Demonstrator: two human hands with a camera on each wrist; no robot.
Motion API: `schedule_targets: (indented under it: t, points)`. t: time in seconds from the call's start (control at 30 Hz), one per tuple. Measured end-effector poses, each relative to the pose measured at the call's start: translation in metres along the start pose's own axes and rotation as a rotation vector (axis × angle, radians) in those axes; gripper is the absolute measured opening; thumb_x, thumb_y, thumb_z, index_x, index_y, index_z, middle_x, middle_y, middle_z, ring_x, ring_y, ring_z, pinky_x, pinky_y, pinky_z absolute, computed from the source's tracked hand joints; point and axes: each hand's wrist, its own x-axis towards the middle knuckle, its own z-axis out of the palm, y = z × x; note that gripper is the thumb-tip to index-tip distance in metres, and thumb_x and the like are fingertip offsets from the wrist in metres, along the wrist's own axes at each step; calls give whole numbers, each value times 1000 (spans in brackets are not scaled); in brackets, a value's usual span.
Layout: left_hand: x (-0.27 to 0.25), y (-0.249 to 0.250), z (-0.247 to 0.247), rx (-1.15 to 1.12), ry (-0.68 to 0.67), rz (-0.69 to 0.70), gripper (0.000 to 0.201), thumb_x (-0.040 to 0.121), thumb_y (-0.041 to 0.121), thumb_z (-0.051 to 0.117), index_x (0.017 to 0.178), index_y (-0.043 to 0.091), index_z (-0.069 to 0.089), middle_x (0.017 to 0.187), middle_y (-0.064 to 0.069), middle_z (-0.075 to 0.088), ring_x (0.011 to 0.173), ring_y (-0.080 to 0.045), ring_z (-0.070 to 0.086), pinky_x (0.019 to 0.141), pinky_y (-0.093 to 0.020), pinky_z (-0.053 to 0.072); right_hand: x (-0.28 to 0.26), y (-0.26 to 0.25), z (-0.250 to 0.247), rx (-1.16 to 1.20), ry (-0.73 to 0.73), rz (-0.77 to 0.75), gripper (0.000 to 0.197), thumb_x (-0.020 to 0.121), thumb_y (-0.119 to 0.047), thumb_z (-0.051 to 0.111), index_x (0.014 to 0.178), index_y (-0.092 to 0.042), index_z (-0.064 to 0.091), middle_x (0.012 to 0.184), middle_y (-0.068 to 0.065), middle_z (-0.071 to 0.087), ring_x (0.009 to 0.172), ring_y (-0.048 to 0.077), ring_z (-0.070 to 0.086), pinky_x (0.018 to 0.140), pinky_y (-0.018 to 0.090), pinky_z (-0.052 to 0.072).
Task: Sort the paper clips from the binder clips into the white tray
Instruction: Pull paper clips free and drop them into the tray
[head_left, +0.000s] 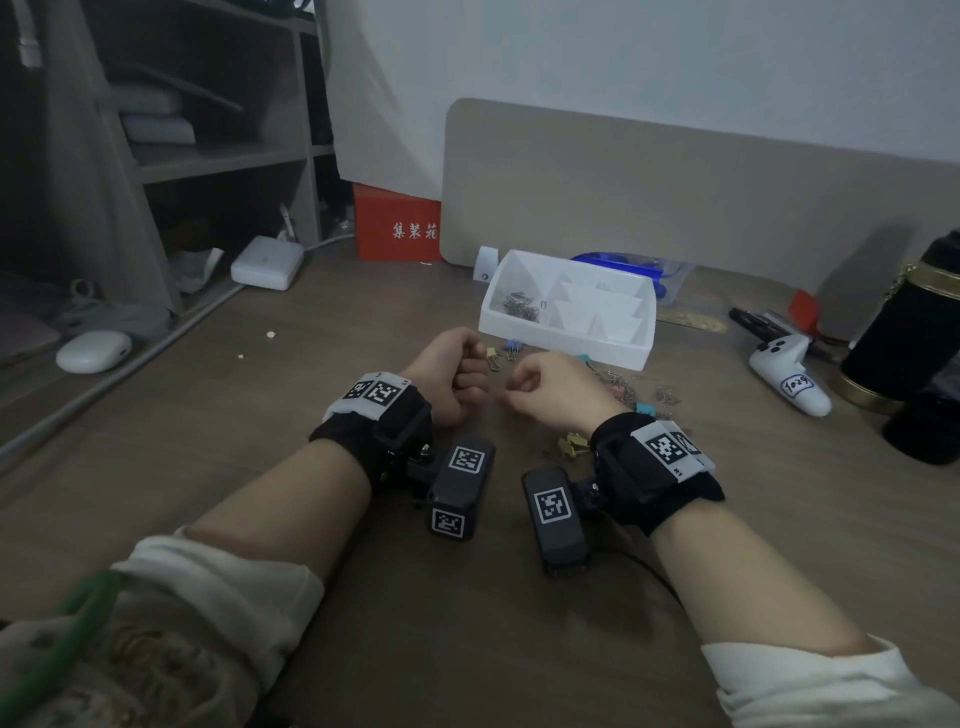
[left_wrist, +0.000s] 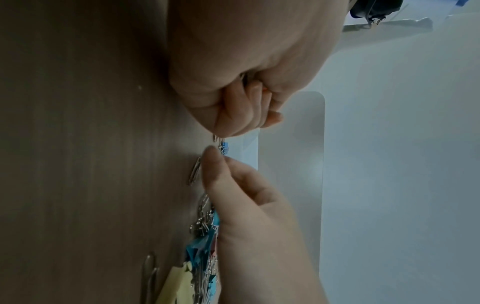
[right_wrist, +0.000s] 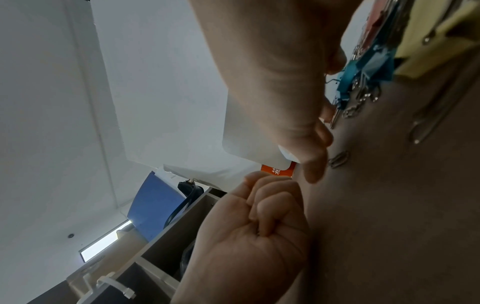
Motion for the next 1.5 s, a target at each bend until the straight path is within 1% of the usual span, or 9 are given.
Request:
schedule_targets:
  t: [0.1, 0.23, 0.57, 0.87, 0.97, 1.1, 1.23, 1.33, 1.5]
  points:
    - [-1, 0, 0, 2, -8, 2, 31, 91, 18, 37, 61, 17, 36, 44, 7, 22, 28, -6, 18, 27, -14, 11, 0, -2, 2, -42, -50, -5, 15, 77, -39, 74, 84, -30, 65, 90, -5, 65, 95, 20, 61, 87, 38, 51]
    - [-1, -1, 0, 27, -24, -9, 32, 91, 18, 37, 60, 16, 38, 44, 7, 24, 29, -6, 19, 29, -14, 10, 0, -2, 1, -6, -39, 2, 10, 78, -28, 76, 74, -28, 67, 84, -2, 67, 85, 20, 64, 81, 34, 53]
    - [-3, -1, 3, 73, -82, -81, 32, 93, 23, 35, 62, 16, 39, 47, 6, 28, 31, -6, 22, 30, -15, 12, 2, 0, 4, -132, -66, 21, 7, 82, -22, 67, 85, -16, 69, 92, 6, 67, 92, 24, 62, 84, 38, 53]
    - [-4, -1, 3, 83, -91, -87, 32, 95, 24, 35, 65, 15, 40, 47, 5, 30, 30, -6, 23, 29, -14, 13, -2, -5, 1, -119, -25, 6, 11, 82, -15, 66, 73, -23, 66, 94, 6, 68, 89, 23, 63, 81, 34, 52]
    - [-4, -1, 3, 100, -88, -90, 33, 95, 25, 35, 65, 14, 41, 47, 5, 31, 30, -6, 23, 29, -14, 13, -3, -7, 0, -100, 53, -3, 15, 83, -13, 61, 72, -23, 63, 88, 2, 67, 90, 24, 62, 82, 34, 50]
    - [-4, -2, 3, 108, -94, -95, 34, 96, 27, 34, 66, 14, 42, 46, 4, 32, 29, -7, 23, 29, -13, 13, -4, -10, -3, 8, 177, -27, 7, 86, -16, 63, 81, -20, 64, 73, -4, 60, 80, 21, 59, 69, 28, 42]
    - [-5, -2, 3, 133, -132, -132, 35, 96, 30, 33, 67, 13, 42, 49, 4, 33, 31, -7, 23, 30, -14, 13, -3, -12, -5, 182, 361, -60, 8, 86, -18, 67, 79, -21, 63, 69, -9, 56, 74, 14, 56, 70, 28, 45]
    - [-10, -3, 6, 217, -178, -144, 35, 95, 31, 35, 66, 13, 43, 51, 4, 34, 33, -5, 22, 33, -14, 11, -4, -17, -6, 356, 376, -107, 6, 86, -16, 68, 81, -16, 64, 67, -7, 62, 63, 4, 57, 67, 23, 47]
    - [-12, -2, 8, 260, -221, -143, 33, 93, 29, 34, 63, 17, 43, 53, 3, 36, 34, -5, 23, 35, -13, 10, -7, -23, -7, 496, 327, -191, 8, 84, -11, 71, 78, -16, 68, 71, -2, 63, 58, 9, 61, 61, 21, 52]
